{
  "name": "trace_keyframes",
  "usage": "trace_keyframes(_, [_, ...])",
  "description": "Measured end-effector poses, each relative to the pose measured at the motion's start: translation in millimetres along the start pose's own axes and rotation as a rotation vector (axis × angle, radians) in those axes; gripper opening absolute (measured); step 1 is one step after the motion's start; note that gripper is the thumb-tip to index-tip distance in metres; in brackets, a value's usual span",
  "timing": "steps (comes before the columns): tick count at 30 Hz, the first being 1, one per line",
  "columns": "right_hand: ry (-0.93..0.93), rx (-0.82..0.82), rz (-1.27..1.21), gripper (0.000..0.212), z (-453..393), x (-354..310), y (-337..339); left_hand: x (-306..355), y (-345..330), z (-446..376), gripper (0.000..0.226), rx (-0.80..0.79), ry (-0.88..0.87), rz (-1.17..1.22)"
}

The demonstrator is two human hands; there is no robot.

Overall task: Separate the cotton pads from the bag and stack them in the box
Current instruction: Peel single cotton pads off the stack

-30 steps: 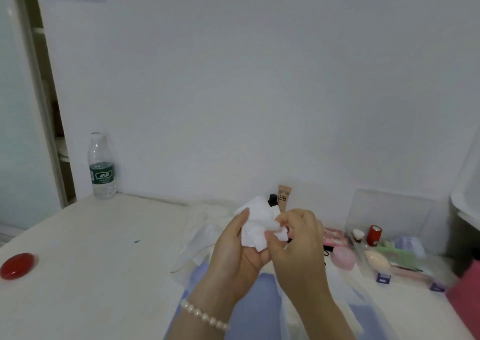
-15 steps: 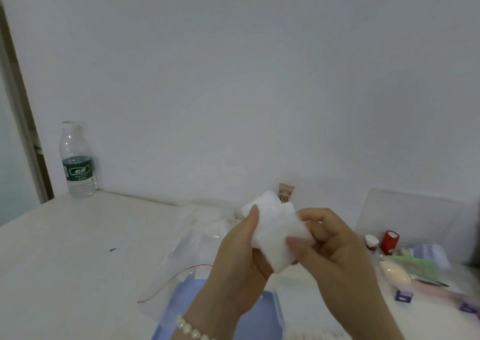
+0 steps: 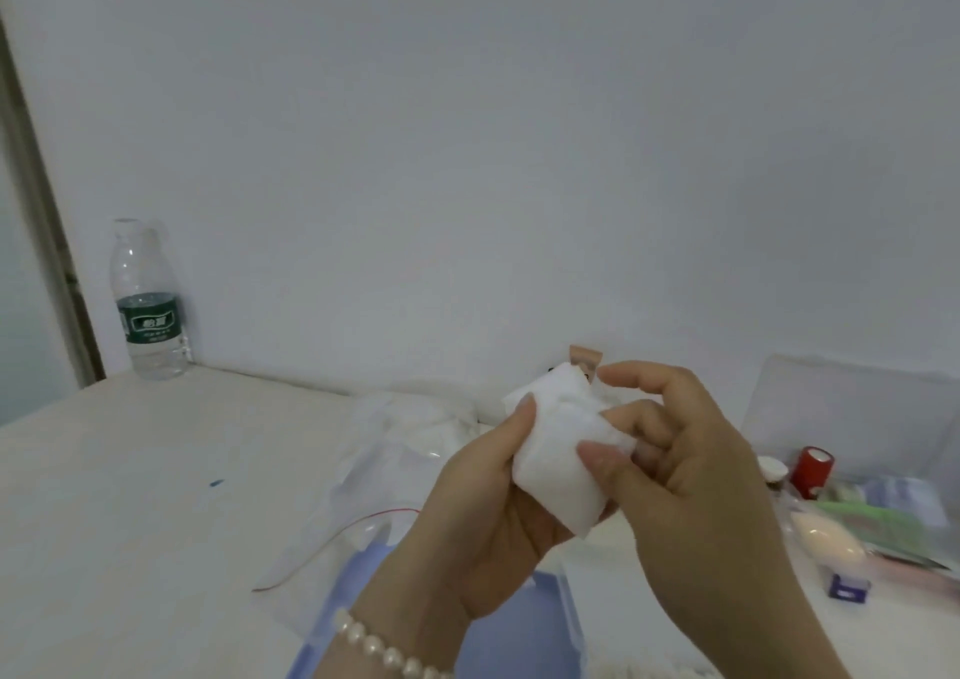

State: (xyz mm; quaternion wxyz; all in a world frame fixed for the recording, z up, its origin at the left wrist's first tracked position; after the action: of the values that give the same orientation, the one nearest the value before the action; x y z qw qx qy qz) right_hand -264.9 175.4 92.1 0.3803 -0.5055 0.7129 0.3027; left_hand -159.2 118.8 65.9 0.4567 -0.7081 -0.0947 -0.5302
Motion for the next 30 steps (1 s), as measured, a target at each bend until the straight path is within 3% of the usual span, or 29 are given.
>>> trace_keyframes(8, [0.048,-0.022,-0.048,0.049,1.4,2.0,-8.6,-0.3,-3.5,1.6,0.048,-0.072,-0.047,-0.006])
trace_keyframes(15, [0.084,0.201,-0.187,0.049,0.0,4.1,-4.9,-3.3,-2.1,-0.8,0.055,-0.056,-0.008,0.053])
trace_keyframes(19, [0.068,0.227,-0.201,0.048,0.1,4.7,-4.2,-3.8,-1.1,-0.8,0.054,-0.071,-0.029,0.034])
trace_keyframes(30, [0.122,0.225,-0.020,0.049,0.2,9.6,-7.3,-4.7,-2.8,-0.4,0.056,-0.095,-0.016,0.037])
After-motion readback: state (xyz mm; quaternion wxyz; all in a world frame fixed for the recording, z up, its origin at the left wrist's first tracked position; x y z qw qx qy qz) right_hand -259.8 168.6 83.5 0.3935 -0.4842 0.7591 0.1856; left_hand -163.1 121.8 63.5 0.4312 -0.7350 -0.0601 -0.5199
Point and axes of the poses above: each hand's wrist, its own z-axis away from the middle knuckle, its own y-axis out of the back of the hand, x = y × z, the point moved 1 cm from there along -z, towards the middle knuckle, and after that the axes turned 13 degrees about -z, right-handed, at the moved point
